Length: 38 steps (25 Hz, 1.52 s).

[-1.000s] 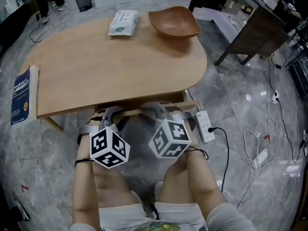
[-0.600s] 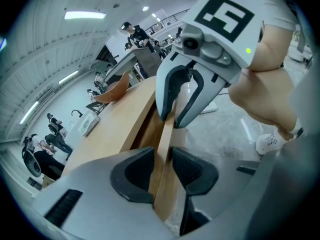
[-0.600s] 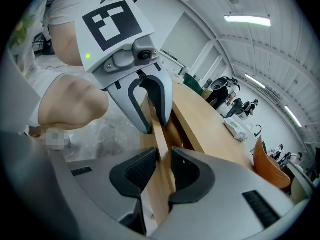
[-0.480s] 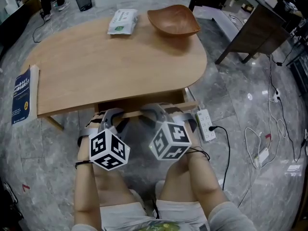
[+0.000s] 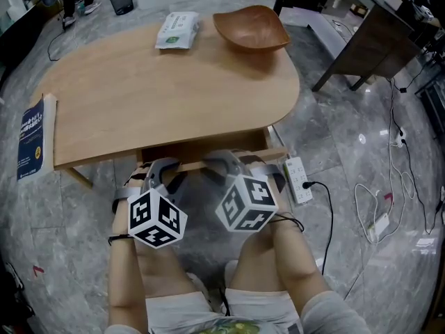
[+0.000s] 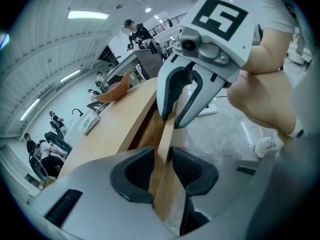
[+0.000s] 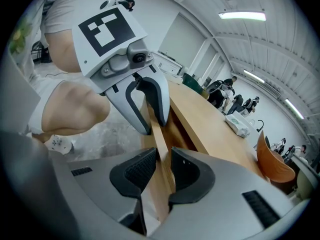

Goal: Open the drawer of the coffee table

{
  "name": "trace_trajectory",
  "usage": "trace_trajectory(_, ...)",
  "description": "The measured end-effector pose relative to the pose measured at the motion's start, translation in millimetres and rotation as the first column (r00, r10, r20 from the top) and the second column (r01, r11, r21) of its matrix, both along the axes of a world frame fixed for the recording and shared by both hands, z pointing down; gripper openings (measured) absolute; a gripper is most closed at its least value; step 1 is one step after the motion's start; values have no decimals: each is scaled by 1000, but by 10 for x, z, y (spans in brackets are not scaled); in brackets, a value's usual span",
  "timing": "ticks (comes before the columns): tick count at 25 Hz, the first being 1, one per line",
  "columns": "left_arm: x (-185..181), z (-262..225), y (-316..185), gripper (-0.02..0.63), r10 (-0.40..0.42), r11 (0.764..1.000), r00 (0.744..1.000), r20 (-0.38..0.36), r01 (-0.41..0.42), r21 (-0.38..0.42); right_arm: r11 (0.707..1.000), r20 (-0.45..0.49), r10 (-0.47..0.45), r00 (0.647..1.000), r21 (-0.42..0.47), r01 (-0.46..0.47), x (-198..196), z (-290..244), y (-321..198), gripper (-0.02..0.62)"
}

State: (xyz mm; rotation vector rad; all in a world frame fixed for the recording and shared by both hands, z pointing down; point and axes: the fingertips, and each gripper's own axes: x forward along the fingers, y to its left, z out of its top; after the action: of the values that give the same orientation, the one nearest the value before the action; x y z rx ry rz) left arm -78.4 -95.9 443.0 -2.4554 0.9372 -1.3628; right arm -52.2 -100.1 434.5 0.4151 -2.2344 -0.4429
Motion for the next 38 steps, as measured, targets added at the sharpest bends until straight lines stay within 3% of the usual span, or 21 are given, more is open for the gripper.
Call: trace_trajectory(38, -7, -9, 170, 117, 3, 998, 999, -44, -6, -59, 997, -2, -40, 999, -69, 39, -6, -7, 177, 92)
